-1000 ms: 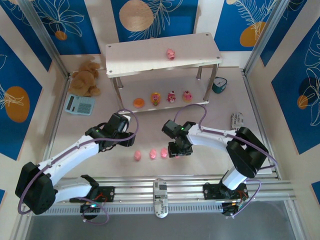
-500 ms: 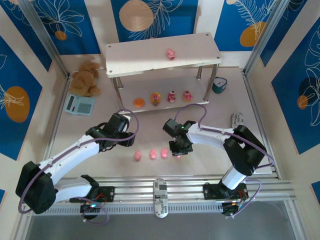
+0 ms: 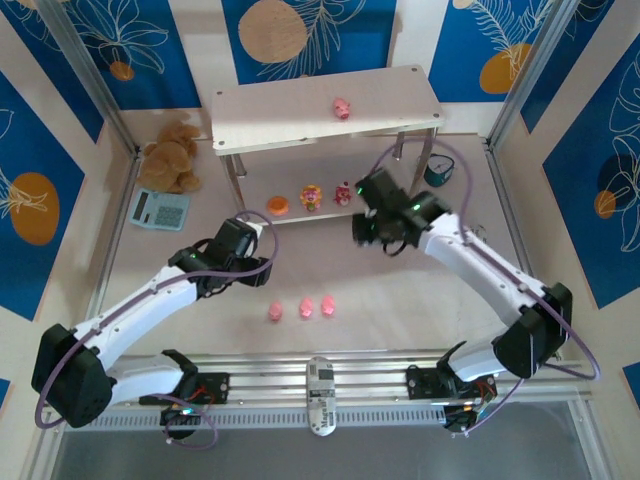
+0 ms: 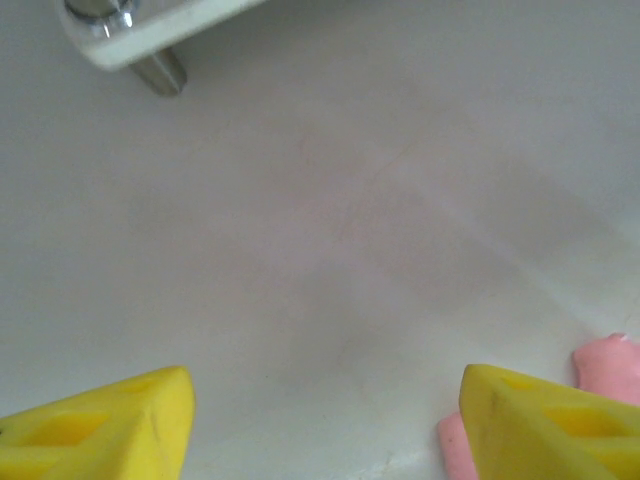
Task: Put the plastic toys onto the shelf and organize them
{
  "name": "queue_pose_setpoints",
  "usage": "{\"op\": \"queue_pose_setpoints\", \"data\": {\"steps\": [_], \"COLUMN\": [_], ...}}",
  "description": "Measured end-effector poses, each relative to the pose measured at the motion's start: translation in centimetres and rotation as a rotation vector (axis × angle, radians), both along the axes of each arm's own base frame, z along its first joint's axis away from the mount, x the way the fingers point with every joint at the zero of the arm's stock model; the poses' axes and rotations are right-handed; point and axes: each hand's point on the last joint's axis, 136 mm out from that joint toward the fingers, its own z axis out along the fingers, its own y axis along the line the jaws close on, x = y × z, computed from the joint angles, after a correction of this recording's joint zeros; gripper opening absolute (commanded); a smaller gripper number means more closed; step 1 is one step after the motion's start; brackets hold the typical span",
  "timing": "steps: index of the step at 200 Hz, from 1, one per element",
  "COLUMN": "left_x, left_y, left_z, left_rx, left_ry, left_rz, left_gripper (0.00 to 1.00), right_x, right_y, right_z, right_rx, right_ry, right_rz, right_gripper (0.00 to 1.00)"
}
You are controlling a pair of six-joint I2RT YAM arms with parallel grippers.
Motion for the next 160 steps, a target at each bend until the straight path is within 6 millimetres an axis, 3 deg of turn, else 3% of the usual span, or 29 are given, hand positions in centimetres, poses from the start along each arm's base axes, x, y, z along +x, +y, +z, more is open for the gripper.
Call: {"op": "queue_pose_setpoints", "data": {"steps": [31, 46, 60, 91, 128, 160], "left_x": [1.0, 1.2, 1.2, 1.2, 1.1, 1.1], "left_y": [-0.6, -0.7, -0.8, -0.8, -0.5, -0.2], "left_z": [1.7, 1.7, 1.6, 1.5, 1.4, 1.5], "left_rx": [-0.017, -0.017, -0.016, -0.014, -0.006, 0.001], "left_ry": [-0.034, -0.033, -0.027, -0.025, -0.015, -0.013], "left_rz": [-0.006, -0.006, -0.007, -0.007, -0.002, -0.001], "left_gripper": [0.70, 0.70, 0.70, 0.70, 0.70, 0.70], "right_x": [4.1, 5.5, 6.9, 10.3, 13.7, 15.5], "right_y": [-1.6, -1.7, -1.8, -2.2, -2.2, -1.9], "right_z": [10.9, 14.9, 17.2, 18.5, 17.9, 17.3], "right_rx": [0.043, 0.051, 0.048, 0.014, -0.022, -0.037], "right_ry": [-0.283, -0.383, -0.443, -0.487, -0.479, -0.466], "right_rz": [-0.012, -0.002, 0.001, -0.008, -0.009, -0.003], "right_gripper": [0.23, 0.24, 0.24, 0.24, 0.24, 0.24]}}
